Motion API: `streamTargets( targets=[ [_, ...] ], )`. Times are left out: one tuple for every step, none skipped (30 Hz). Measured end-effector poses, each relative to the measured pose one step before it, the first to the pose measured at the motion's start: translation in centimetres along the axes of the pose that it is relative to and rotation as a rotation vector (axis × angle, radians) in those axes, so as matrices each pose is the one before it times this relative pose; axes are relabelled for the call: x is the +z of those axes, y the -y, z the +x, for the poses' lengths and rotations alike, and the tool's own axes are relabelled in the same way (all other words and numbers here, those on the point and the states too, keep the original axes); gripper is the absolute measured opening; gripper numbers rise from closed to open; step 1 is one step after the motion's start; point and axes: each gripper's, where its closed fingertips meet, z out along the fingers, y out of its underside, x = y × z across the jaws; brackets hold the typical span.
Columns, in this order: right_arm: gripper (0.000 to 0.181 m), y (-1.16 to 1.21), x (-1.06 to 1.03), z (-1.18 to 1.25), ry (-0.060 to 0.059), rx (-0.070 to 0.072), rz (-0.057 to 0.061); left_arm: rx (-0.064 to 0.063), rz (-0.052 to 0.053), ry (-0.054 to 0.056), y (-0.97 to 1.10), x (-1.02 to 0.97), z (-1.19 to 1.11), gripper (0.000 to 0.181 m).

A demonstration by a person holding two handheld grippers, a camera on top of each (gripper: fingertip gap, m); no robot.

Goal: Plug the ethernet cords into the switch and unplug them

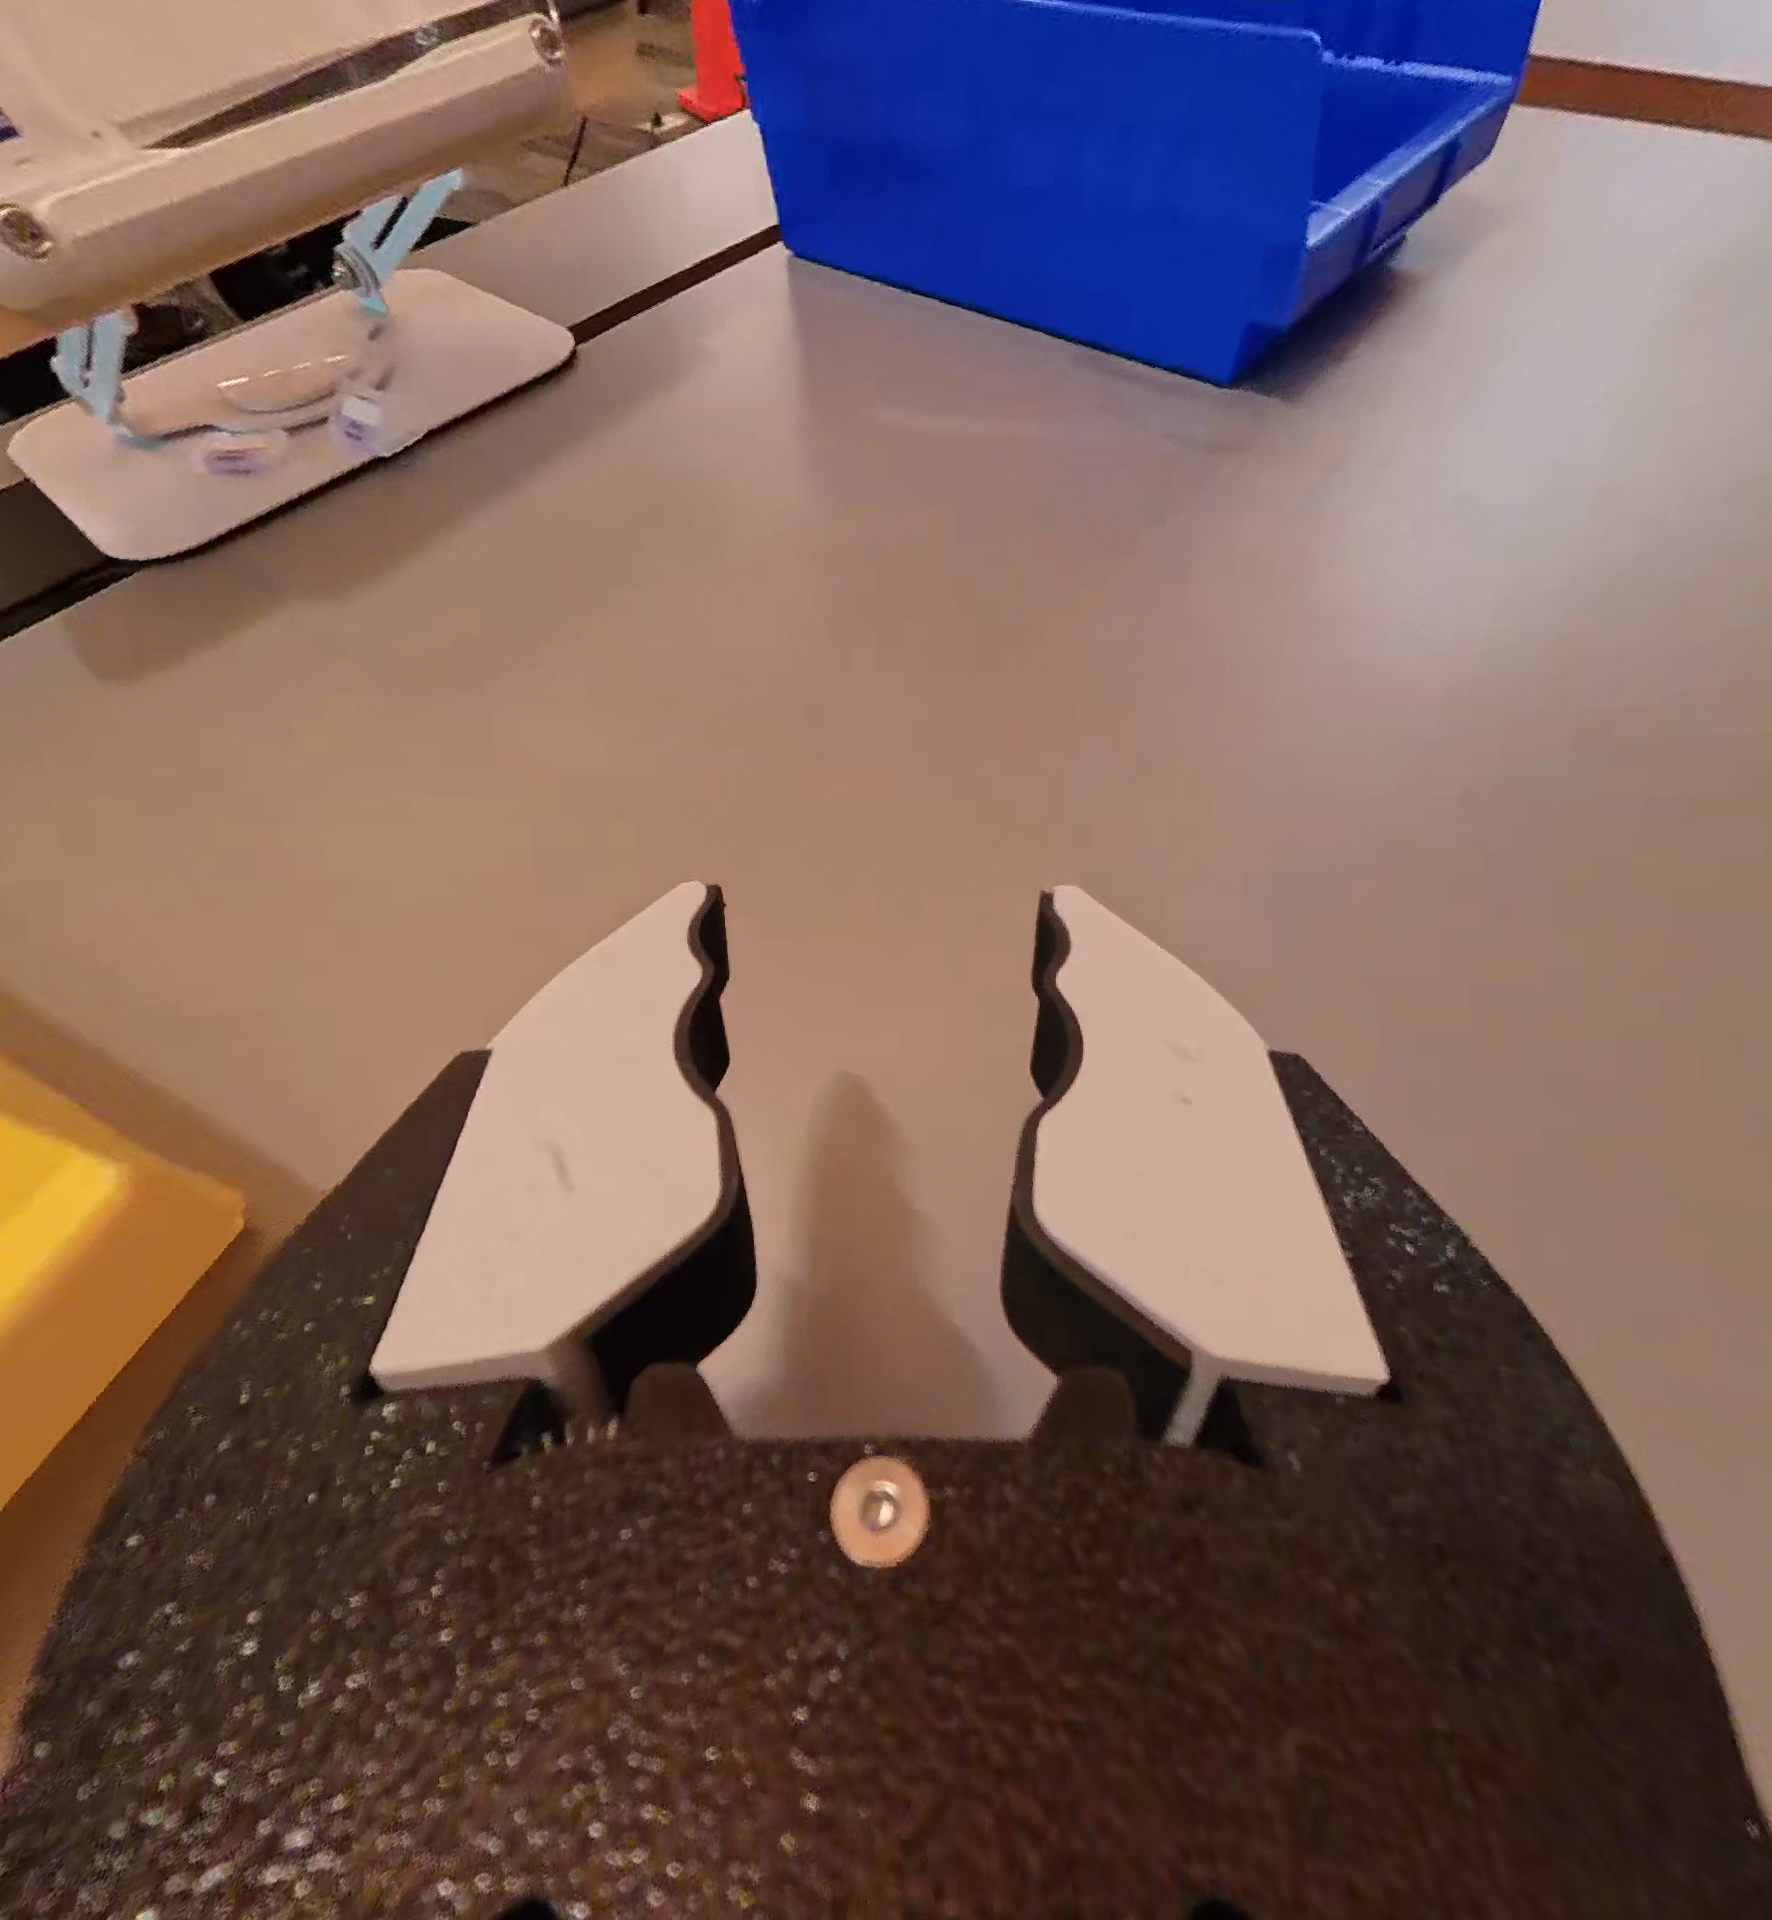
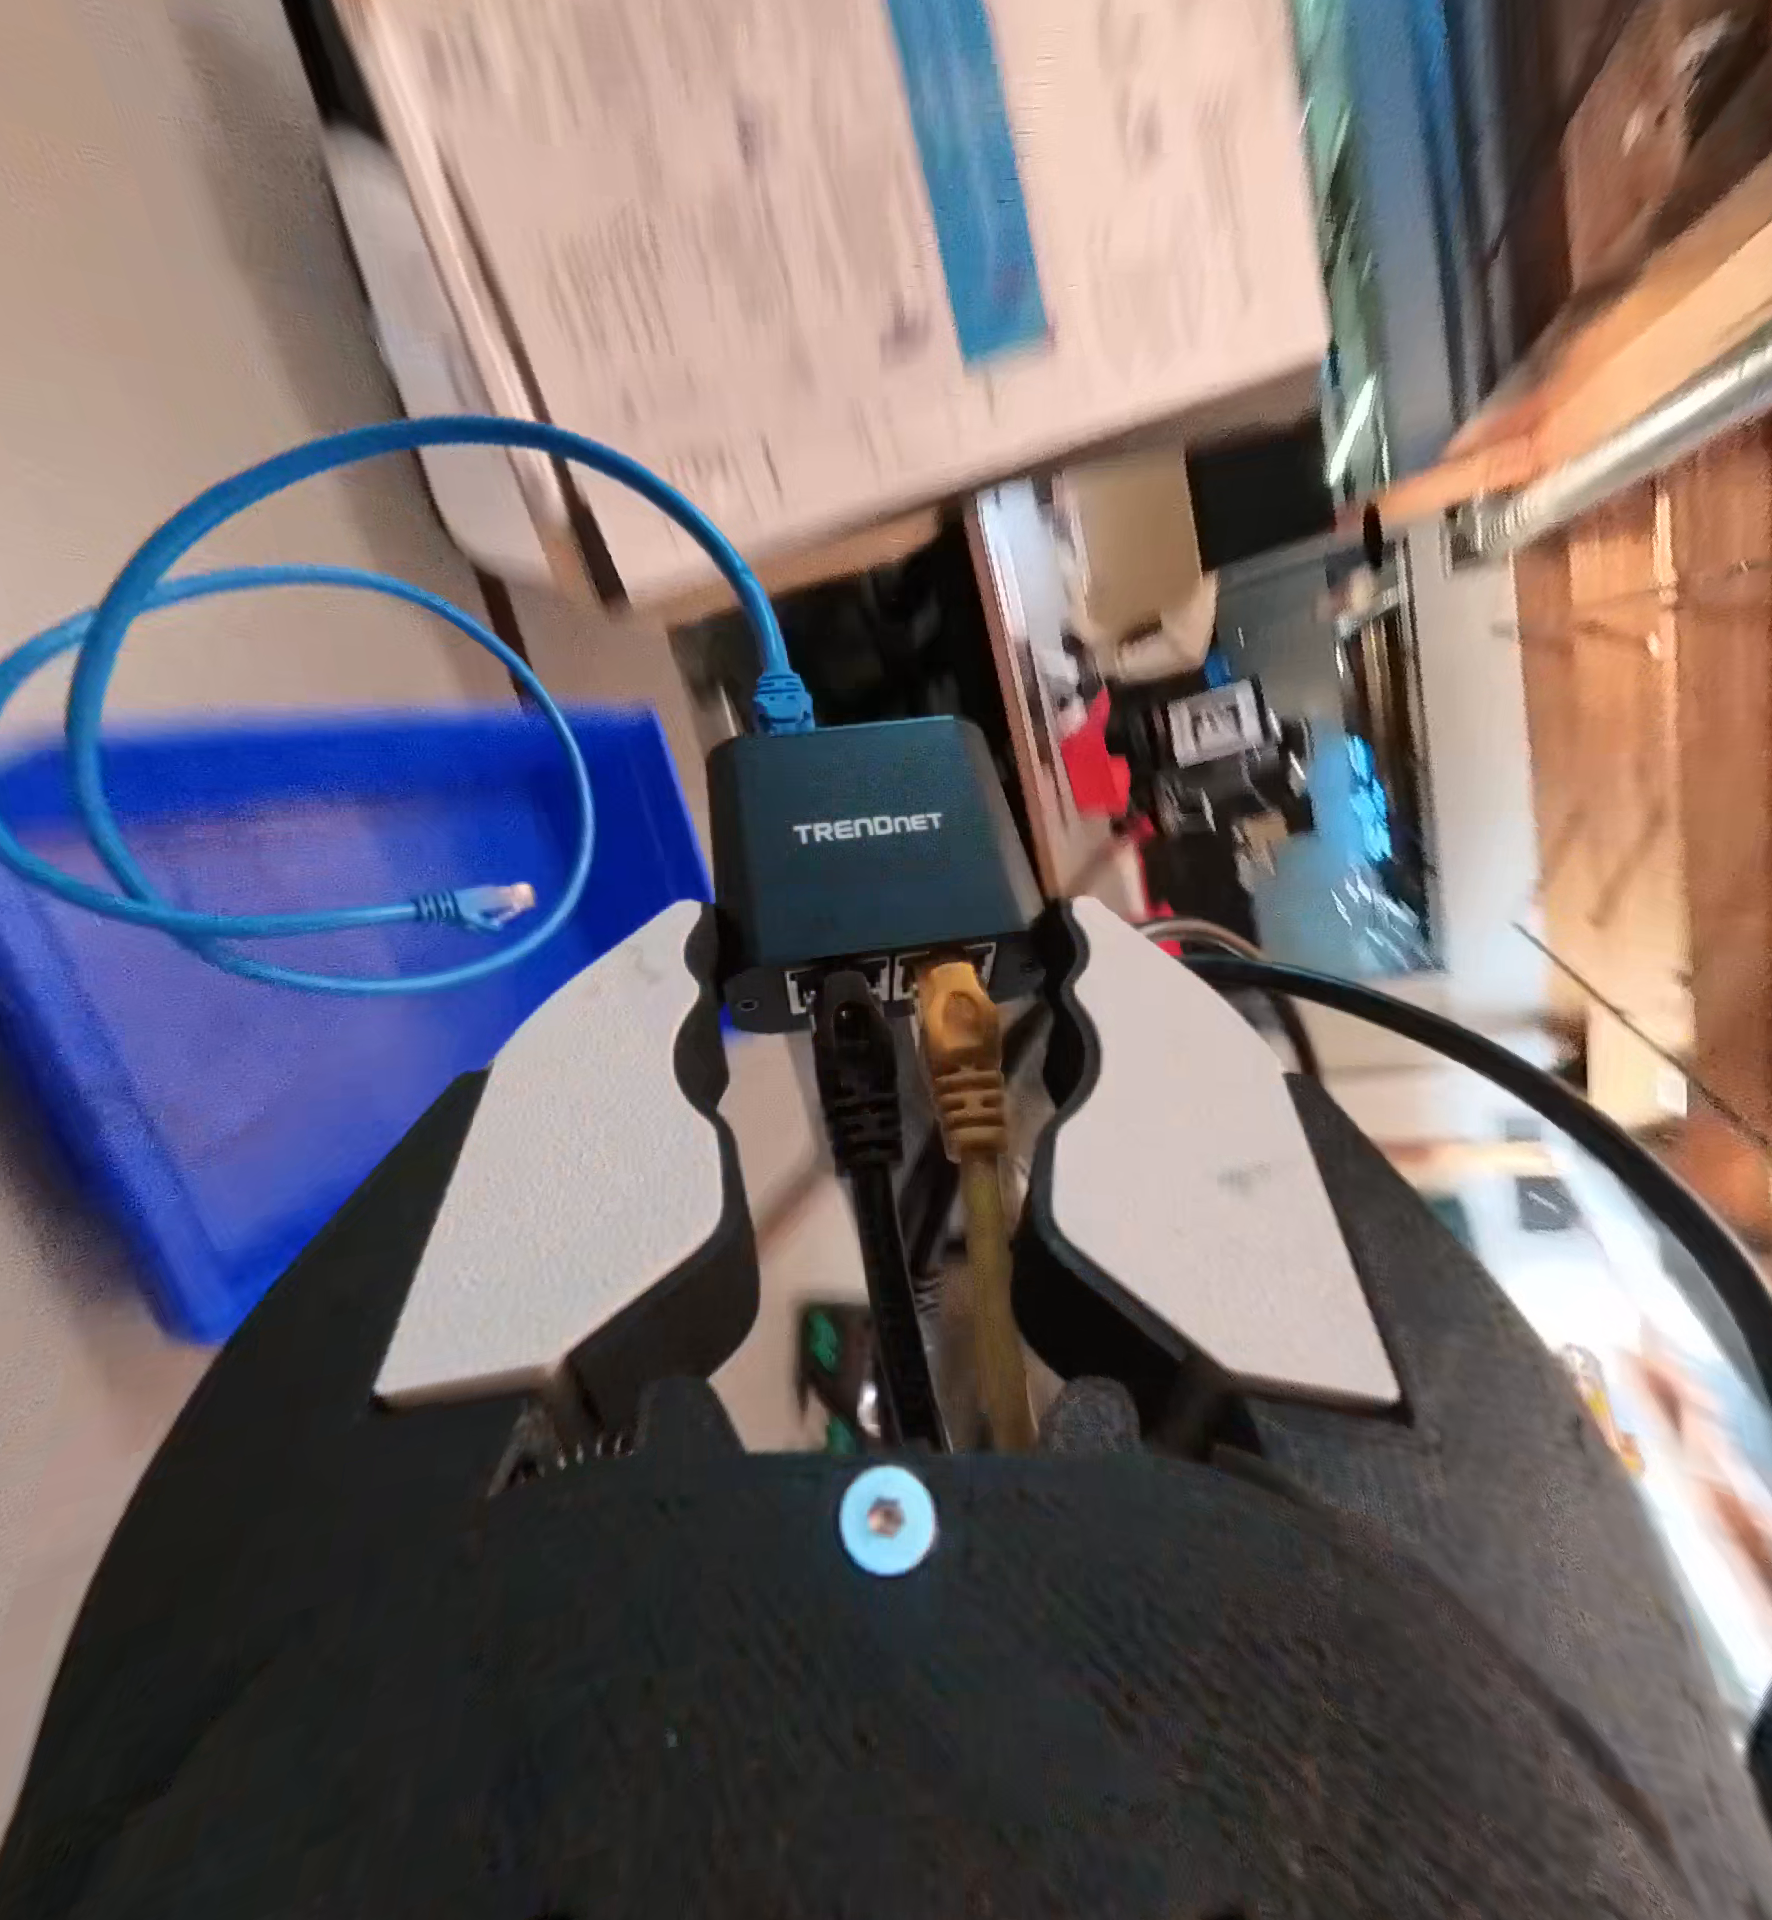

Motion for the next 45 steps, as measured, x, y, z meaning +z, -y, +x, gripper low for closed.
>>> streamTargets(
  targets=[
    [0.06, -1.512, 0.313, 0.626, 0.0041, -0.069, -0.0894, 0.0087, -0.0011, -0.0013, 0.0, 0.305, 0.192, 0.055],
    [0.06, -1.232, 0.455, 0.306, 0.0162, -0.0605, -0.0717, 0.0056, 0.0014, -0.0053, 0.004, 0.268, 0.23, 0.055],
    [0.06, -0.959, 0.594, 0.117, 0.0159, -0.0642, -0.0545, 0.0012, 0.0022, -0.0093, -0.007, 0.242, 0.231, 0.055],
    [0.06, -0.611, 0.778, -0.175, 0.0213, -0.0549, -0.0365, -0.0042, 0.0026, -0.0079, -0.017, 0.224, 0.172, 0.054],
    [0.06, -0.192, 0.954, -0.528, 0.0336, -0.0304, -0.0209, -0.006, 0.0031, -0.0059, -0.021, 0.212, 0.121, 0.054],
    [0.06, 0.177, 1.083, -0.768, 0.0356, -0.0294, -0.0073, -0.0052, 0.0038, -0.0074, -0.033, 0.177, 0.112, 0.054],
    [0.06, 0.294, 1.177, -0.92, 0.0372, -0.0284, -0.0065, -0.0082, 0.0034, -0.0056, -0.03, 0.149, 0.072, 0.053],
    [0.06, 0.396, 1.191, -0.961, 0.0375, -0.0185, -0.0059, -0.011, 0.0029, -0.004, -0.01, 0.132, 0.046, 0.053],
    [0.06, 0.566, 1.153, -0.861, 0.0314, -0.0102, 0.0024, -0.0086, 0.0027, -0.0072, 0.001, 0.088, 0.097, 0.053],
    [0.06, 0.703, 1.039, -0.722, 0.0277, -0.0028, 0.0169, -0.005, 0.0035, -0.0061, 0.027, 0.054, 0.106, 0.053],
    [0.06, 0.806, 0.917, -0.535, 0.0281, 0.0194, 0.0327, -0.0029, 0.0031, -0.0033, 0.041, 0.047, 0.063, 0.052],
    [0.06, 0.802, 0.854, -0.285, 0.0216, 0.0396, 0.0445, -0.002, 0.0016, -0.0006, 0.028, 0.027, 0.013, 0.052],
    [0.06, 0.65, 0.875, -0.211, 0.0229, 0.044, 0.0449, -0.0025, 0.0028, -0.0035, 0.067, 0.036, 0.05, 0.052],
    [0.06, 0.242, 0.921, -0.098, 0.0155, 0.0348, 0.027, -0.0058, 0.0065, -0.006, 0.124, 0.032, 0.084, 0.051],
    [0.06, -0.294, 0.989, -0.109, 0.0152, 0.0227, -0.0048, -0.008, 0.0091, -0.0079, 0.145, 0.046, 0.129, 0.051],
    [0.06, -0.539, 1.041, -0.198, 0.0177, 0.0139, -0.0165, -0.006, 0.0064, -0.0084, 0.114, 0.065, 0.147, 0.05],
    [0.06, -0.476, 1.038, -0.446, 0.0327, 0.0174, -0.006, -0.0014, 0.0031, -0.006, 0.077, 0.06, 0.119, 0.05],
    [0.06, -0.357, 0.96, -0.562, 0.0376, 0.019, 0.0074, 0.0019, 0.0005, -0.0028, 0.037, 0.08, 0.069, 0.05],
    [0.06, -0.305, 0.886, -0.506, 0.0308, 0.0178, 0.0093, 0.0034, -0.0009, -0.003, 0.027, 0.091, 0.082, 0.05],
    [0.06, -0.237, 0.817, -0.409, 0.0172, 0.0083, 0.0101, 0.0041, -0.0001, -0.0056, 0.027, 0.098, 0.123, 0.05],
    [0.06, -0.166, 0.817, -0.667, 0.0274, 0.0058, 0.0066, 0.0031, -0.0009, -0.0052, 0.017, 0.116, 0.102, 0.05],
    [0.06, -0.446, 0.864, -0.662, 0.0262, 0.0074, -0.0204, 0.0009, -0.0014, -0.003, 0.018, 0.127, 0.055, 0.05],
    [0.061, -0.549, 0.881, -0.739, 0.0311, -0.0002, -0.0301, -0.0008, -0.0002, -0.0046, 0.059, 0.137, 0.047, 0.05],
    [0.061, -0.472, 0.887, -0.744, 0.0306, -0.0067, -0.023, -0.0016, 0.0025, -0.0074, 0.111, 0.168, 0.08, 0.05],
    [0.061, -0.456, 0.839, -0.461, 0.0128, -0.0066, -0.0199, -0.0023, 0.0032, -0.0059, 0.115, 0.163, 0.047, 0.05],
    [0.061, -0.384, 0.702, -0.186, -0.0039, -0.0098, -0.0182, -0.0021, 0.0024, -0.0031, 0.11, 0.17, 0.011, 0.05],
    [0.061, -0.294, 0.51, -0.139, -0.0007, -0.0066, -0.0144, -0.0019, 0.001, -0.0043, 0.076, 0.153, 0.043, 0.05],
    [0.061, -0.183, 0.4, -0.186, 0.0101, 0.0024, -0.0057, -0.0018, -0.0024, -0.0062, 0.018, 0.144, 0.061, 0.05],
    [0.061, -0.158, 0.368, -0.12, 0.008, 0.0087, -0.0002, -0.0015, -0.0051, -0.0055, -0.025, 0.134, 0.056, 0.05],
    [0.061, -0.246, 0.342, -0.019, -0.0006, 0.0074, -0.0027, -0.0011, -0.0075, -0.0042, -0.055, 0.141, 0.034, 0.05],
    [0.061, -0.424, 0.315, -0.104, 0.0056, 0.0058, -0.0162, 0.0004, -0.0071, -0.0043, -0.045, 0.129, 0.043, 0.05],
    [0.061, -0.624, 0.25, -0.183, 0.0117, 0.0002, -0.0309, 0.0014, -0.0042, -0.003, -0.012, 0.112, 0.017, 0.05],
    [0.06, -0.508, 0.11, -0.107, 0.002, -0.012, -0.024, 0.0012, -0.0016, 0.001, 0.029, 0.1, -0.016, 0.05],
    [0.059, -0.137, -0.064, -0.097, -0.0028, -0.0153, 0.0001, -0.0003, -0.0009, 0.0023, 0.043, 0.112, -0.028, 0.05],
    [0.059, 0.155, -0.199, -0.029, -0.0044, -0.0002, 0.0172, -0.0021, -0.0004, -0.0021, 0.047, 0.138, 0.054, 0.05],
    [0.062, 0.288, -0.281, 0.037, -0.0056, 0.0114, 0.0246, -0.0027, -0.0004, -0.0071, 0.06, 0.168, 0.137, 0.05],
    [0.066, 0.208, -0.381, 0.195, -0.0147, 0.0115, 0.0191, -0.0014, -0.0003, -0.0062, 0.083, 0.198, 0.154, 0.05],
    [0.068, 0.17, -0.525, 0.325, -0.0218, 0.011, 0.0166, 0.0013, -0.0006, -0.0052, 0.107, 0.243, 0.168, 0.05],
    [0.07, 0.197, -0.745, 0.242, -0.013, 0.0183, 0.0199, 0.0019, 0.0009, -0.0036, 0.18, 0.284, 0.184, 0.051],
    [0.07, 0.278, -0.923, 0.218, -0.0125, 0.0286, 0.0281, 0.0004, -0.0004, -0.0045, 0.212, 0.317, 0.241, 0.052],
    [0.07, 0.277, -1.088, 0.241, -0.0201, 0.0393, 0.0318, -0.0005, -0.0044, -0.007, 0.234, 0.36, 0.314, 0.053],
    [0.069, 0.088, -1.175, 0.298, -0.0314, 0.055, 0.0261, 0.0024, -0.0075, -0.0057, 0.236, 0.413, 0.314, 0.055],
    [0.07, -0.237, -1.248, 0.354, -0.0428, 0.074, 0.0123, 0.0064, -0.0082, -0.0015, 0.279, 0.447, 0.276, 0.056],
    [0.071, -0.354, -1.238, 0.293, -0.0459, 0.0855, 0.0156, 0.0087, -0.007, 0.0004, 0.359, 0.481, 0.237, 0.058],
    [0.07, -0.441, -1.241, 0.12, -0.0465, 0.0976, 0.0248, 0.0112, -0.007, -0.0006, 0.435, 0.511, 0.25, 0.059]
  ],
)
